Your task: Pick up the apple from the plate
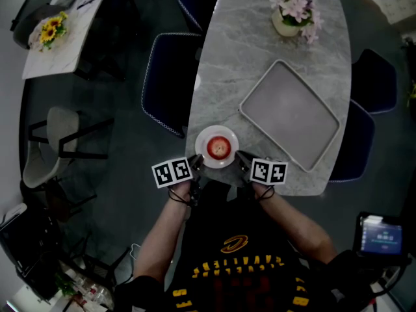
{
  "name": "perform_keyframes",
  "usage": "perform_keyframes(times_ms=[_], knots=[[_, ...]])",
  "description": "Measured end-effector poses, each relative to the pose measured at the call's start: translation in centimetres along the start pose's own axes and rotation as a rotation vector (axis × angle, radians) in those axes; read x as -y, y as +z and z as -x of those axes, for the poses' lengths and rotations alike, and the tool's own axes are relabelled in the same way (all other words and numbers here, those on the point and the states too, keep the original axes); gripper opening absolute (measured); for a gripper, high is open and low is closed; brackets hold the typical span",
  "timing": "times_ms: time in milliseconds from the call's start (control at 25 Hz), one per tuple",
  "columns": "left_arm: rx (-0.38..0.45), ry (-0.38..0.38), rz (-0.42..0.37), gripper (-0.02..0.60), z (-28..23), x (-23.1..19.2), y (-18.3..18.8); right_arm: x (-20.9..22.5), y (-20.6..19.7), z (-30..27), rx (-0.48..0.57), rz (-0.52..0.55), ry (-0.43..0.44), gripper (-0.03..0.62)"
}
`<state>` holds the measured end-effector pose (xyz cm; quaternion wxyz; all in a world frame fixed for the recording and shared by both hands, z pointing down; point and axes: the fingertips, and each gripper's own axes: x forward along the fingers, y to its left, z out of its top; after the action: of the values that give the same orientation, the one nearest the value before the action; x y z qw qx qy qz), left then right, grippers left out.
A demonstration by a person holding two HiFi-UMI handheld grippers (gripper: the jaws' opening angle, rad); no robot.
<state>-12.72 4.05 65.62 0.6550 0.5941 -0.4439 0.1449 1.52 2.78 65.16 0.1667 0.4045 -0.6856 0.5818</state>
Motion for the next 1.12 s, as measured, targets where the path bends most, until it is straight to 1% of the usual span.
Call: perform_keyframes(times_ms=[520, 760, 960, 1120], knots=[[-0.006, 0.005, -0.007, 0.043, 0.03, 0.01, 0.04, -0.09, -0.07, -0.09, -0.001, 0.008, 0.0, 0.034], [0.009, 0.0, -0.013, 0.043, -0.09, 0.05, 0.09, -0.2, -0.05, -0.23, -0.003, 0.071, 0.003, 0.034], [0.023, 0.014, -0.035, 0.043, -0.08, 0.0, 0.16, 0.01, -0.18, -0.08, -0.021, 0.129, -0.004, 0.035], [0.057, 0.028, -0.036, 0.043, 0.14, -0.17, 0.68, 0.67, 0.26, 0.45, -0.009, 0.137, -0.014, 0.035]])
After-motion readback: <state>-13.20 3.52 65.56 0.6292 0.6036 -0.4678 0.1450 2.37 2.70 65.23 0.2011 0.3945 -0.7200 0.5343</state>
